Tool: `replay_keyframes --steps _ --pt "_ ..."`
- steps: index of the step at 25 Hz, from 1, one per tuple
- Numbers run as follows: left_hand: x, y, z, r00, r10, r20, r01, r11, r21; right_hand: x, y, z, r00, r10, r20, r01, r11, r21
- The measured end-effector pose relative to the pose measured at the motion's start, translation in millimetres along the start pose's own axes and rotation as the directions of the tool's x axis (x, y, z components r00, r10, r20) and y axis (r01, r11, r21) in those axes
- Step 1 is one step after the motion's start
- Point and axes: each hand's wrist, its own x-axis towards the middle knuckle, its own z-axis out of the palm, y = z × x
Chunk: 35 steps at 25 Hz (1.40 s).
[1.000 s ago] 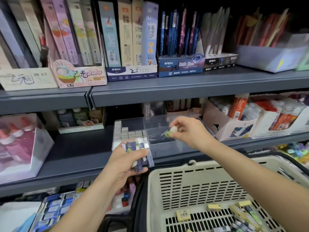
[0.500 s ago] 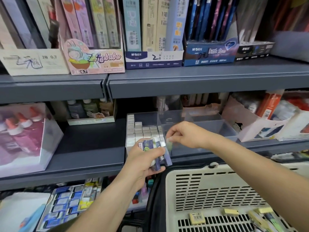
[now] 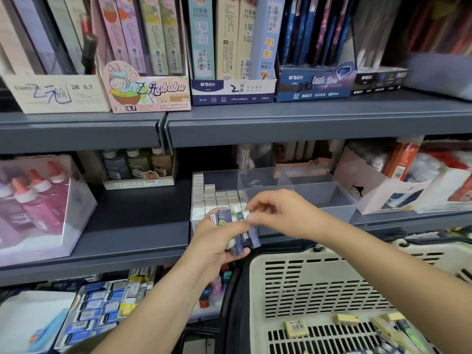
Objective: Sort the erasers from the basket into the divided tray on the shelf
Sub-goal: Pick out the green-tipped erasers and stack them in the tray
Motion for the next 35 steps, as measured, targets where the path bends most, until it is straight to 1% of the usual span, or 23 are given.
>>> replay_keyframes --steps 2,4,6,8,11,13,14,15,17,18,19,22,23,25,26,27,30,32,33,34,35 --pt "-1.8 -0.1 1.2 0.999 -0.006 0.035 0.006 1.0 -0.004 -4.5 -3.6 0.9 0.996 0.069 0.057 -0.077 0.984 0.162" --pt "-4.2 -1.6 2.3 0.998 -0.017 0.064 0.019 1.0 -0.023 -6.6 -2.2 -3.9 0.99 0.091 0.104 -0.115 0.96 0.257" --pt "-5.4 -2.6 2.2 0.996 -0.023 0.082 0.026 0.999 -0.04 -8.1 -0.9 -7.9 0.984 0.066 0.163 -0.114 0.947 0.301" --pt "-5.4 -3.1 2.0 0.995 -0.02 0.098 0.024 0.999 -0.041 -8.7 0.3 -7.5 0.982 0.048 0.185 -0.099 0.955 0.279" --pt "-3.9 -2.2 1.4 0.996 -0.017 0.089 0.023 0.997 -0.074 -7.1 -1.1 -8.8 0.992 0.052 0.114 -0.084 0.95 0.3" --pt "-0.3 -0.4 -0.2 0.999 -0.01 0.031 0.013 0.993 -0.114 -2.3 0.9 -18.5 0.997 0.08 0.021 -0.082 0.925 0.371" --pt "2.3 0.9 -1.6 1.0 0.0 -0.01 -0.002 0.992 -0.126 1.8 3.8 -24.7 0.993 0.105 -0.048 -0.078 0.916 0.394" --pt "4.2 2.2 -3.1 0.999 0.014 -0.044 -0.02 0.991 -0.131 7.0 7.0 -30.4 0.983 0.128 -0.13 -0.071 0.925 0.372" --pt "6.9 3.4 -4.7 0.995 0.047 -0.083 -0.057 0.991 -0.119 18.2 13.9 -36.7 0.95 0.141 -0.28 -0.086 0.976 0.2" --pt "7.7 3.3 -4.4 0.994 0.06 -0.087 -0.069 0.993 -0.1 23.3 16.6 -36.3 0.939 0.141 -0.315 -0.11 0.987 0.117" --pt "8.1 2.8 -3.6 0.994 0.07 -0.088 -0.077 0.994 -0.074 27.5 19.1 -33.7 0.941 0.147 -0.305 -0.136 0.989 0.058" --pt "9.7 1.3 -1.6 0.991 0.087 -0.1 -0.089 0.996 -0.015 35.7 23.4 -20.8 0.97 0.168 -0.175 -0.192 0.973 -0.127" --pt "10.4 1.3 -1.8 0.99 0.088 -0.106 -0.09 0.996 -0.014 37.0 24.6 -17.0 0.974 0.174 -0.149 -0.191 0.976 -0.109" --pt "11.1 1.6 -2.5 0.99 0.088 -0.111 -0.091 0.996 -0.022 37.1 25.0 -10.7 0.978 0.183 -0.099 -0.177 0.982 0.064" --pt "11.3 1.8 -2.4 0.99 0.087 -0.109 -0.09 0.996 -0.024 36.5 25.6 -7.7 0.981 0.178 -0.074 -0.168 0.978 0.12" --pt "11.2 1.6 -2.4 0.99 0.087 -0.107 -0.09 0.996 -0.022 36.4 26.4 -4.9 0.985 0.167 -0.051 -0.161 0.982 0.104" --pt "11.6 2.3 -0.9 0.992 0.082 -0.092 -0.085 0.996 -0.022 36.8 28.5 1.9 0.988 0.155 0.016 -0.154 0.985 -0.08" --pt "11.0 2.7 0.2 0.996 0.072 -0.06 -0.073 0.997 -0.012 36.1 27.4 1.5 0.984 0.171 0.056 -0.163 0.979 -0.118" --pt "10.3 2.7 1.0 0.997 0.063 -0.041 -0.063 0.998 -0.004 35.3 25.9 0.0 0.983 0.172 0.061 -0.162 0.976 -0.145" --pt "9.5 2.6 1.6 0.998 0.052 -0.024 -0.053 0.999 -0.001 33.8 24.0 -1.4 0.987 0.157 0.032 -0.148 0.972 -0.182" --pt "8.6 2.6 2.4 0.999 0.041 -0.011 -0.041 0.999 -0.005 31.8 20.8 -2.4 0.992 0.121 -0.039 -0.126 0.969 -0.212"
